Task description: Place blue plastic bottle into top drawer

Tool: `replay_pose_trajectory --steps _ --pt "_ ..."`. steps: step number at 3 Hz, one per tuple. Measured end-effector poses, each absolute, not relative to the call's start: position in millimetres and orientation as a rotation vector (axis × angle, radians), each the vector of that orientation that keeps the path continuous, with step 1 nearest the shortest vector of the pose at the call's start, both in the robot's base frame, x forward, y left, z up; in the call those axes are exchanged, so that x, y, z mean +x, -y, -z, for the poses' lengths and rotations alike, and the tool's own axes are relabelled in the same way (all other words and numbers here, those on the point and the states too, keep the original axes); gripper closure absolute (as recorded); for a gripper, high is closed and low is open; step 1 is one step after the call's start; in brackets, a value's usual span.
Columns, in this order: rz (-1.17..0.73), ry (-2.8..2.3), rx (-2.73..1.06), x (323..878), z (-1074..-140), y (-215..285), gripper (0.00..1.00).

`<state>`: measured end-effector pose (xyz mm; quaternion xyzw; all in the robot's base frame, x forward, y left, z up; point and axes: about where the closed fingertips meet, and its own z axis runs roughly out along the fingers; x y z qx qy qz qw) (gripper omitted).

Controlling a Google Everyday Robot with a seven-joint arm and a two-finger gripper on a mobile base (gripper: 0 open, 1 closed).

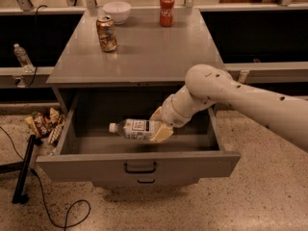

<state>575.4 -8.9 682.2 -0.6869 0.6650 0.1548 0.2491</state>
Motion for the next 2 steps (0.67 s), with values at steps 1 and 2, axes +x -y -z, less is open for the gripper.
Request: replay_pose_trajectory --steps 1,2 --pt "-0.402 -1.817 -1.89 579 -664 4 0.86" --pt "-0.394 -1.821 -1.879 581 -654 1 0.61"
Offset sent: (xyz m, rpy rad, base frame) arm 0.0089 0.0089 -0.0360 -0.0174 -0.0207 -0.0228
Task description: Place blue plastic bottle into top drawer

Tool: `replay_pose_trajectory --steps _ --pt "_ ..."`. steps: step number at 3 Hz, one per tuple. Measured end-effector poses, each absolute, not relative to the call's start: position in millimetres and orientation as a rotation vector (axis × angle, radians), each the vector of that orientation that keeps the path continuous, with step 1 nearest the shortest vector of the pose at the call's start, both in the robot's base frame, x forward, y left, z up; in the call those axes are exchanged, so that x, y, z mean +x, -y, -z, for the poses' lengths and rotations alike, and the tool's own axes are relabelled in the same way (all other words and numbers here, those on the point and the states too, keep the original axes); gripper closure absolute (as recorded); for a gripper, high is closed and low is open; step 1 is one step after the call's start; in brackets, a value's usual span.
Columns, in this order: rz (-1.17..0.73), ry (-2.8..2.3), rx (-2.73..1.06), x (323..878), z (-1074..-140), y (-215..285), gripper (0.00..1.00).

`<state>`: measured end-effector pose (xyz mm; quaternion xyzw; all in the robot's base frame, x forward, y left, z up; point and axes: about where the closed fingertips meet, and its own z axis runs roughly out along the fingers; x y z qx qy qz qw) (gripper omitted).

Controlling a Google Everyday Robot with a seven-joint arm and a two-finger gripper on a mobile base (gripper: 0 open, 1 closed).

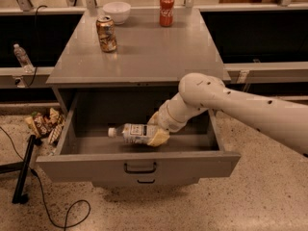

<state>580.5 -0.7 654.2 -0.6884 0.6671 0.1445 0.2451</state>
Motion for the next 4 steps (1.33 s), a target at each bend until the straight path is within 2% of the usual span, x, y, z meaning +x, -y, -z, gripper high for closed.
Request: replay_pose_trajectory --steps 1,2,3,4 --pt "-0.376 -1.834 -1.857 581 -650 0 0.32" --pt "-0.34 -1.851 -1.859 583 -650 1 0.5" --pt "-0.304 -1.918 -1.828 588 -659 6 0.3" --pt "-0.292 -1.961 -1.773 590 -674 14 0.45"
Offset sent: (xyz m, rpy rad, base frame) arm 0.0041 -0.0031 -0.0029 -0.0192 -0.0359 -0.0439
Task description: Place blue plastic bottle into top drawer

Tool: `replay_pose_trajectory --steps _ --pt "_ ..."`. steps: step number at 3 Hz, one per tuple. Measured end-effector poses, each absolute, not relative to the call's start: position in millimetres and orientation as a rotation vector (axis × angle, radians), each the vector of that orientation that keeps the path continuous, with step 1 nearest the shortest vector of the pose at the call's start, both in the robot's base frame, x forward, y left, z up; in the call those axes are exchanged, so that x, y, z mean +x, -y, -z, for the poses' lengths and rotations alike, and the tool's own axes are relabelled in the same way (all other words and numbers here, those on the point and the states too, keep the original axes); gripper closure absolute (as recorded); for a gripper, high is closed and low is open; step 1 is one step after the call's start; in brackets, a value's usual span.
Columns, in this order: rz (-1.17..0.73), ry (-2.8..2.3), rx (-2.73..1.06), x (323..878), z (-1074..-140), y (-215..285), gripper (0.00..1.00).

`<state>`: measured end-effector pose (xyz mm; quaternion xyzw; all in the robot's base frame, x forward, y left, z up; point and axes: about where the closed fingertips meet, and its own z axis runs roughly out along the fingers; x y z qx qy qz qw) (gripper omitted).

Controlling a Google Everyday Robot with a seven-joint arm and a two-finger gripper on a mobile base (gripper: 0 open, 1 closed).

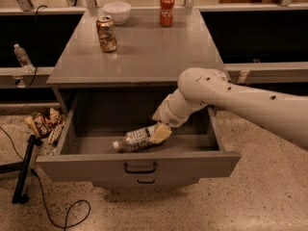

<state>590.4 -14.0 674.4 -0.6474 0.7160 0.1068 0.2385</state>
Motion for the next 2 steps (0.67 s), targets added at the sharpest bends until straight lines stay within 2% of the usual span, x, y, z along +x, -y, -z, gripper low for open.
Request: replay_pose_trajectory --steps 2 --pt "-0.357 -1.951 -1.571 583 -745 54 0.92"
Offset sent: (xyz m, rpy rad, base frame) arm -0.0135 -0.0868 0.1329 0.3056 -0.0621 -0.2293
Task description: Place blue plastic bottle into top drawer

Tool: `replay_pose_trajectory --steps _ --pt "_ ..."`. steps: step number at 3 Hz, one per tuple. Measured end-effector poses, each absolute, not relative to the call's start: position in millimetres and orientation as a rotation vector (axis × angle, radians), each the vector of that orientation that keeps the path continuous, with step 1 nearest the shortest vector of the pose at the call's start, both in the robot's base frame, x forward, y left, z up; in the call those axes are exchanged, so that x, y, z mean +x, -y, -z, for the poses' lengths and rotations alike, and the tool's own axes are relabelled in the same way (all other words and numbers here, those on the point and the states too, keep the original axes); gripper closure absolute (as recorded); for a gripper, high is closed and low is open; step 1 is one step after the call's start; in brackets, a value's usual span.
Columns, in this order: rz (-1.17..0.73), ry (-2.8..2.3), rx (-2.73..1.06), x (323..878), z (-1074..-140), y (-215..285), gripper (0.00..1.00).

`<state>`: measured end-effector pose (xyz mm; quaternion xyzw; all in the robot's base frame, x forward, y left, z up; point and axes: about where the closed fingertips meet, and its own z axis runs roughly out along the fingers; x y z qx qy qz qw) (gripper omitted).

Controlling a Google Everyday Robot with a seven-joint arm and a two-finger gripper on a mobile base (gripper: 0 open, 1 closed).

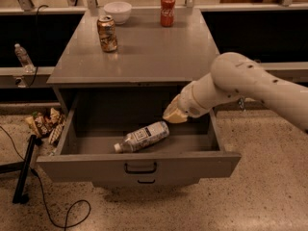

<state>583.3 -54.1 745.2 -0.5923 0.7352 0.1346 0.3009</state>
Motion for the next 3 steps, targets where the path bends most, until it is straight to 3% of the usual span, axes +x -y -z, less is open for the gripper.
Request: replay_pose_trajectory --steps 1,2,3 --pt "-0.41 -1.911 -1.406 586 -789 76 1.0" --pt "-0.465 -1.842 -1.222 592 -826 95 1.0" --pt "-0.476 -1.843 -1.193 590 -830 99 0.82"
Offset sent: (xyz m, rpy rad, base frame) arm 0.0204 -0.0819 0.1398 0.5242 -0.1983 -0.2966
